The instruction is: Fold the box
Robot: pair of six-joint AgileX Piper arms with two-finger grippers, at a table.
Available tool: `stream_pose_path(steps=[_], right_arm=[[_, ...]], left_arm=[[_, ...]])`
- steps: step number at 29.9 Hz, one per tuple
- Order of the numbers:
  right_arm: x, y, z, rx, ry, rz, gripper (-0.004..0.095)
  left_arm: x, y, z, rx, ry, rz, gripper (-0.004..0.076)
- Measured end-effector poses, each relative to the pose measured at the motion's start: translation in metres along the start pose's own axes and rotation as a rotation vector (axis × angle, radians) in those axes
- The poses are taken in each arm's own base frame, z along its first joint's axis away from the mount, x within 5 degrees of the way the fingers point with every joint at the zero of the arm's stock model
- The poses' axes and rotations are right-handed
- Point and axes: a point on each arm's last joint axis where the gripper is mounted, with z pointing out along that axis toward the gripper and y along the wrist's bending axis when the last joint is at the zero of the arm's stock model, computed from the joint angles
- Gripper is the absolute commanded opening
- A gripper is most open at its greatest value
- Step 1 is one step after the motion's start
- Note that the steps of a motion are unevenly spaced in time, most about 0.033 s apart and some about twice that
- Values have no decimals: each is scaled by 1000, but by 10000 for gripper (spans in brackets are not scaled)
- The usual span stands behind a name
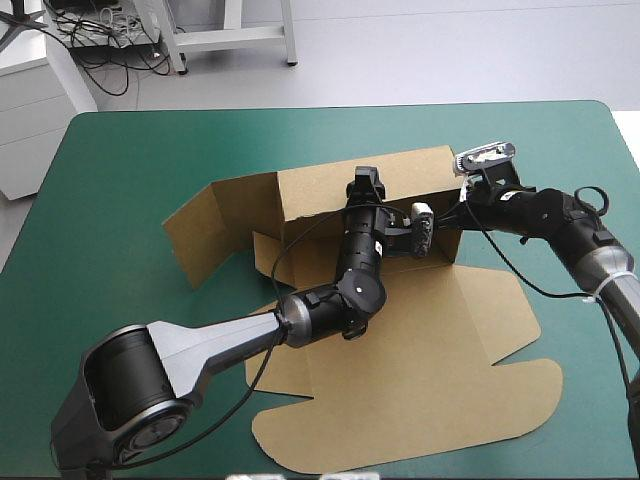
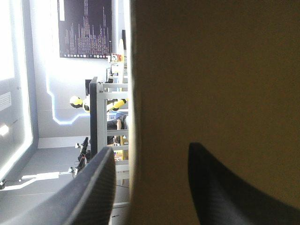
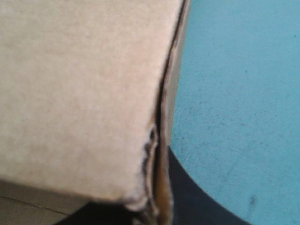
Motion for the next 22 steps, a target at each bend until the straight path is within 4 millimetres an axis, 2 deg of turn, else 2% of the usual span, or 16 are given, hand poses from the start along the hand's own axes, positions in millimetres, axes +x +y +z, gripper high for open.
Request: stream_pose_path(steps=[3,9,12,15,17,18,22], right_arm=[[-4,-1,-1,32,4,24,2],[-16,-9,4,94,25,56,0],[-23,-12,4,109,37,59,0],[-30,-12,0,105,61,55,0],[-35,-12,-4,102,75,49,0],[-39,-12,-7,98,80,46,0],[-49,-8,-28,90,92,38,0]], left_arm=[[-12,2,-8,-9,-26,-11,353],[-34,19,-28,-78,-46,-55,352],[-41,26,-43,-96,-63,-71,326],[-43,40,-59,-130,-65,-101,197],[-39,54,-68,-159,-57,-130,29],[-36,63,-72,-173,-53,-148,-4],[-13,106,-88,-235,-36,-242,1]])
